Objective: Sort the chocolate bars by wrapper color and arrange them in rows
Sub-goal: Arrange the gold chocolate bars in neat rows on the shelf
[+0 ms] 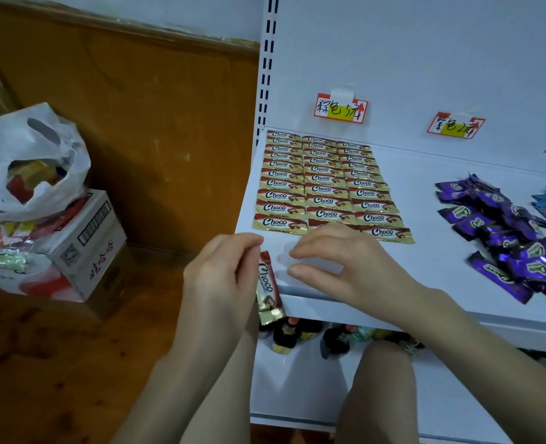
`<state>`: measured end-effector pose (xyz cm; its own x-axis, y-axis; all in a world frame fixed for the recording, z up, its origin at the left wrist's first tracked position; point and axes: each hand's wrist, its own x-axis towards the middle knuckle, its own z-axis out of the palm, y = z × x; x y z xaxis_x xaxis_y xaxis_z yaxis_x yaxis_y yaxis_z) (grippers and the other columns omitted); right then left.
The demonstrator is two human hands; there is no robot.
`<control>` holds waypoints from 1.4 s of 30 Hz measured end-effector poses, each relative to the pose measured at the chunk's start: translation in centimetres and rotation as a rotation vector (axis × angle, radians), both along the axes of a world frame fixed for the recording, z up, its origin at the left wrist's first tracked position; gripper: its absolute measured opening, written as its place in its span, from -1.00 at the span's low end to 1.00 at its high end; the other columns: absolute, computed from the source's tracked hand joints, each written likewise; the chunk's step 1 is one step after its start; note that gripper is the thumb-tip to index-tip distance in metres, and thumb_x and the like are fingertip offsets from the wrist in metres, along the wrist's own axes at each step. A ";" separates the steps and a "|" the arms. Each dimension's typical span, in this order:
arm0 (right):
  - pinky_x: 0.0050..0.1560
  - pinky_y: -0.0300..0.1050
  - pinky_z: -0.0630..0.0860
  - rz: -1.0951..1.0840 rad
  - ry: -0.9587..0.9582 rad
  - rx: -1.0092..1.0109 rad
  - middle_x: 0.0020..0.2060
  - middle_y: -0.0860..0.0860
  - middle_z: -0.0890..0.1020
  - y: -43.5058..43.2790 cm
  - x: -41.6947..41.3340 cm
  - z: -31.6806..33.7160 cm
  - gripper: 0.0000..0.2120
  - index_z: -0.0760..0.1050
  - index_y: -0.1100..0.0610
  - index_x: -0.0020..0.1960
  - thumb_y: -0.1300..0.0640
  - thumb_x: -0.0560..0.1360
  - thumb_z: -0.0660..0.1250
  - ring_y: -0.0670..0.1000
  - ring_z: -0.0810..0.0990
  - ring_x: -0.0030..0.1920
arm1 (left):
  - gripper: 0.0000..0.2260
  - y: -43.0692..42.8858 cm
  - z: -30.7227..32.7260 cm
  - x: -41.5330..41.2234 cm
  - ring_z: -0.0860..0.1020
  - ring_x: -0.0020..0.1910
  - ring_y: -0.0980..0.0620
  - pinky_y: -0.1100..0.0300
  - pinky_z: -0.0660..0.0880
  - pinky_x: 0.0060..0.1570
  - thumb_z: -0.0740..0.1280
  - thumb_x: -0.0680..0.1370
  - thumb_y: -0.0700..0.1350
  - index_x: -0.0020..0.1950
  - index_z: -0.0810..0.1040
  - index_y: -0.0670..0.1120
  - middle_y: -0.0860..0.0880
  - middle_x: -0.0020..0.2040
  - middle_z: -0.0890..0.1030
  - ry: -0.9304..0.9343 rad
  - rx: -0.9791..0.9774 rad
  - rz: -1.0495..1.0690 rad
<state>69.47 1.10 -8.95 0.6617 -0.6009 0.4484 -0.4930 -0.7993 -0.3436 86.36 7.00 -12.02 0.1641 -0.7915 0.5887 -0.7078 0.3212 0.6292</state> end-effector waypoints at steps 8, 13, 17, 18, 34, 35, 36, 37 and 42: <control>-0.15 -0.46 0.36 -0.128 -0.152 0.160 -0.21 -0.14 0.54 1.8 1.3 1.2 -0.63 0.54 0.10 -0.06 -0.17 0.31 0.39 -0.19 0.48 -0.14 | -0.90 -0.9 1.5 -1.1 0.62 -0.07 0.10 0.38 0.56 -0.26 0.32 0.53 -0.21 -0.04 0.55 -0.02 0.13 -0.12 0.60 0.563 0.112 0.011; -0.29 -0.16 0.47 -0.164 -0.034 -0.129 -0.24 0.00 0.57 2.0 1.8 1.0 -0.77 0.56 0.18 -0.09 0.02 0.38 0.31 -0.01 0.54 -0.22 | -0.89 -0.8 1.9 -1.5 0.62 -0.09 0.24 0.41 0.53 -0.31 0.32 0.53 -0.24 -0.01 0.56 -0.06 0.16 -0.12 0.60 0.656 0.113 -0.039; -0.32 -0.02 0.55 -0.152 0.058 -0.371 -0.25 0.14 0.61 1.4 1.7 0.0 -0.83 0.59 0.29 -0.14 0.20 0.40 0.28 0.16 0.59 -0.24 | -0.89 -0.8 1.4 -1.7 0.61 -0.09 0.27 0.40 0.55 -0.27 0.32 0.53 -0.20 0.01 0.54 -0.04 0.15 -0.10 0.60 0.632 0.117 -0.037; -0.29 -0.01 0.54 -0.133 0.070 -0.403 -0.24 0.15 0.61 1.1 1.7 -0.2 -0.83 0.59 0.30 -0.15 0.22 0.40 0.27 0.17 0.59 -0.25 | -0.90 -0.7 1.1 -1.5 0.62 -0.08 0.21 0.40 0.55 -0.23 0.32 0.53 -0.19 0.02 0.54 -0.04 0.12 -0.08 0.60 0.560 0.079 -0.022; -0.07 -0.10 0.52 -0.094 0.086 -0.079 -0.08 0.02 0.63 -0.4 0.5 -1.6 -0.72 0.63 0.16 -0.03 0.03 0.49 0.21 0.07 0.58 -0.07 | -0.73 0.2 -3.0 0.1 0.46 0.02 0.05 0.35 0.34 0.08 0.26 0.49 -0.05 -0.09 0.63 -0.22 -0.13 -0.07 0.62 -0.219 -0.065 -0.056; -0.05 -0.09 0.52 -0.097 0.093 -0.068 -0.07 0.03 0.63 -0.3 0.6 -1.5 -0.71 0.62 0.16 -0.02 0.02 0.49 0.20 0.08 0.59 -0.06 | -0.73 0.1 -3.0 0.1 0.46 0.02 0.05 0.35 0.34 0.08 0.26 0.49 -0.05 -0.09 0.63 -0.23 -0.14 -0.07 0.62 -0.220 -0.073 -0.052; -0.04 -0.07 0.53 -0.097 0.105 -0.056 -0.05 0.03 0.63 -0.3 0.8 -1.5 -0.69 0.61 0.16 0.00 0.01 0.49 0.19 0.10 0.59 -0.05 | -0.74 0.1 -3.1 0.1 0.46 0.02 0.05 0.34 0.35 0.07 0.27 0.49 -0.05 -0.09 0.63 -0.23 -0.14 -0.07 0.62 -0.221 -0.081 -0.048; -0.03 -0.05 0.53 -0.095 0.118 -0.045 -0.03 0.04 0.63 -0.4 0.9 -1.4 -0.68 0.61 0.17 0.02 0.00 0.49 0.18 0.11 0.58 -0.03 | -0.74 0.1 -3.2 0.1 0.46 0.02 0.05 0.34 0.35 0.07 0.27 0.49 -0.05 -0.09 0.63 -0.23 -0.14 -0.08 0.62 -0.223 -0.085 -0.044; 0.04 -0.01 0.52 -0.111 0.138 -0.072 0.03 0.06 0.62 -0.5 1.0 -1.5 -0.65 0.59 0.18 0.07 -0.01 0.50 0.17 0.11 0.57 0.03 | -0.73 0.1 -3.4 0.0 0.46 0.03 0.05 0.34 0.35 0.09 0.27 0.49 -0.04 -0.08 0.63 -0.23 -0.14 -0.07 0.63 -0.223 -0.093 -0.028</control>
<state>70.47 0.60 -10.50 0.6513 -0.6430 0.4030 -0.6178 -0.7576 -0.2105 86.38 7.07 -15.41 0.0003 -0.7343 0.6788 -0.8160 0.3922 0.4246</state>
